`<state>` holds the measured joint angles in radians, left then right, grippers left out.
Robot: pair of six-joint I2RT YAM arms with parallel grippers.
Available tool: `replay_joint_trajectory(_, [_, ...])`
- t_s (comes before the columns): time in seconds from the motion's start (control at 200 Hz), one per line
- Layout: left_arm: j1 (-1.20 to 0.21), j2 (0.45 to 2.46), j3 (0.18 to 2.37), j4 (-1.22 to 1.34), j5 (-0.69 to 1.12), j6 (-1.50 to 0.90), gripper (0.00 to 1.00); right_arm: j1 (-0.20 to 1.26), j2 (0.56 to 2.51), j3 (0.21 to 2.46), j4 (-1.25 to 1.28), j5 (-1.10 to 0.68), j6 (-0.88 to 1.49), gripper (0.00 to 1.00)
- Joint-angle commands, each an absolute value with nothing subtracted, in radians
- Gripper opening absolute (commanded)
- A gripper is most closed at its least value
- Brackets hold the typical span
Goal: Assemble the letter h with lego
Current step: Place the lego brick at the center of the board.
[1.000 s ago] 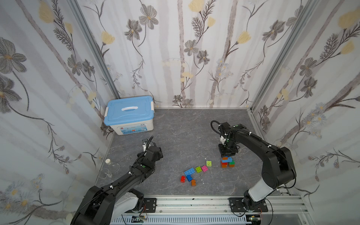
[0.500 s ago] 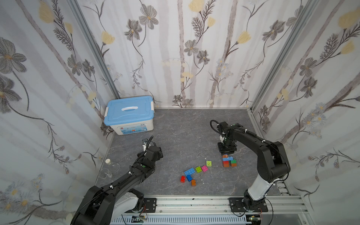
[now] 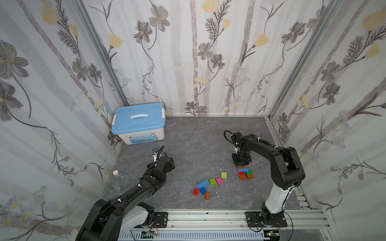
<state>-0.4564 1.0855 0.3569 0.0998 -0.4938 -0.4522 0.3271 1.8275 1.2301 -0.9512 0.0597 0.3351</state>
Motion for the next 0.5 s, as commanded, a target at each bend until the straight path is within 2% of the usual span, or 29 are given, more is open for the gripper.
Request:
replay_joint_trajectory(0.0, [-0.455,1.085,0.361,0.099,-0.51,-0.456,1.0,0.327,1.824,1.227,-0.944,0.083,0.35,0.38])
replay_joint_trajectory(0.3, [-0.455,1.086,0.363,0.099,-0.508,-0.456,1.0,0.327,1.756,1.22,-0.967,0.089,0.347,0.44])
replay_joint_trajectory(0.495, [-0.455,1.089,0.363,0.099,-0.508,-0.456,1.0,0.325,1.621,1.142,-0.981,0.093,0.37,0.5])
